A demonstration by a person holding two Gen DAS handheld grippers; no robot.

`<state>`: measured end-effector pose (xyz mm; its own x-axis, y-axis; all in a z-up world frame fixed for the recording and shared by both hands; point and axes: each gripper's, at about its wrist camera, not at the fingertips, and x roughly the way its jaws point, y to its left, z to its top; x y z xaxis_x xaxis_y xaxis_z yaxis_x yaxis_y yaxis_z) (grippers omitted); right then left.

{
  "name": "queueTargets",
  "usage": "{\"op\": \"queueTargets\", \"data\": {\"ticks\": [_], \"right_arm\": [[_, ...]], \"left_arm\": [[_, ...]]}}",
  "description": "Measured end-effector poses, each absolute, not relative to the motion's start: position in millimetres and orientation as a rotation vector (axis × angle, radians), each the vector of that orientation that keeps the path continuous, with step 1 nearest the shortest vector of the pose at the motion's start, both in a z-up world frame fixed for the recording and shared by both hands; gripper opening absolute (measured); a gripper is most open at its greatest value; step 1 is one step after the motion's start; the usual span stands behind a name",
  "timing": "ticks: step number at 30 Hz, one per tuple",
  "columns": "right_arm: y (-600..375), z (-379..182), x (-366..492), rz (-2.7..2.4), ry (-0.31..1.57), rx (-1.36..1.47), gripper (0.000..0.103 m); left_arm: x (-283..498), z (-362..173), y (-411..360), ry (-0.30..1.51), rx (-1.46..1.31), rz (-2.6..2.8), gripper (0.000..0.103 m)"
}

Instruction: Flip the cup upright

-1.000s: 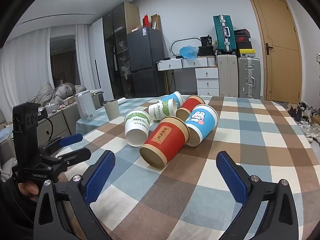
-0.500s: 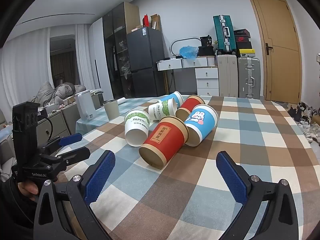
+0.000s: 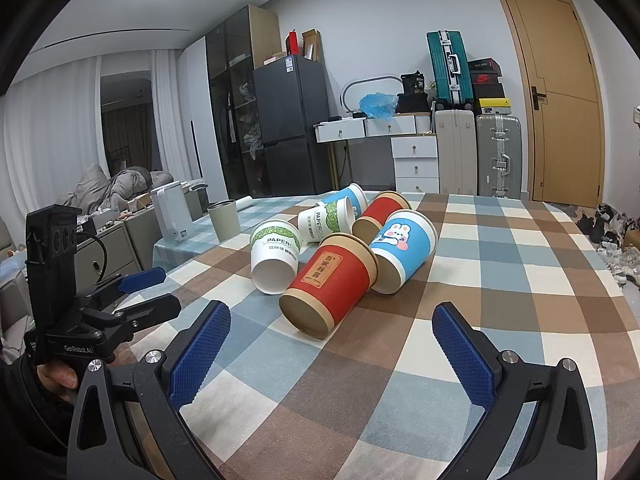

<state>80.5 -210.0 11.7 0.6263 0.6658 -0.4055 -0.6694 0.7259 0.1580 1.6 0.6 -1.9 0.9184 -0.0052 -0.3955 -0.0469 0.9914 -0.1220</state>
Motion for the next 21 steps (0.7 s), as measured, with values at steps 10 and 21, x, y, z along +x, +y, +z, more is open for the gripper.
{"op": "queueTargets", "data": {"ticks": [10, 21], "right_arm": [[-209.9, 11.9, 80.4, 0.765, 0.46, -0.007, 0.103], [-209.4, 12.3, 80.3, 0.766, 0.459, -0.005, 0.103]], "left_arm": [[2.4, -0.4, -4.7, 0.404, -0.12, 0.021, 0.102], [0.0, 1.2, -4.8, 0.408, -0.122, 0.013, 0.102]]}}
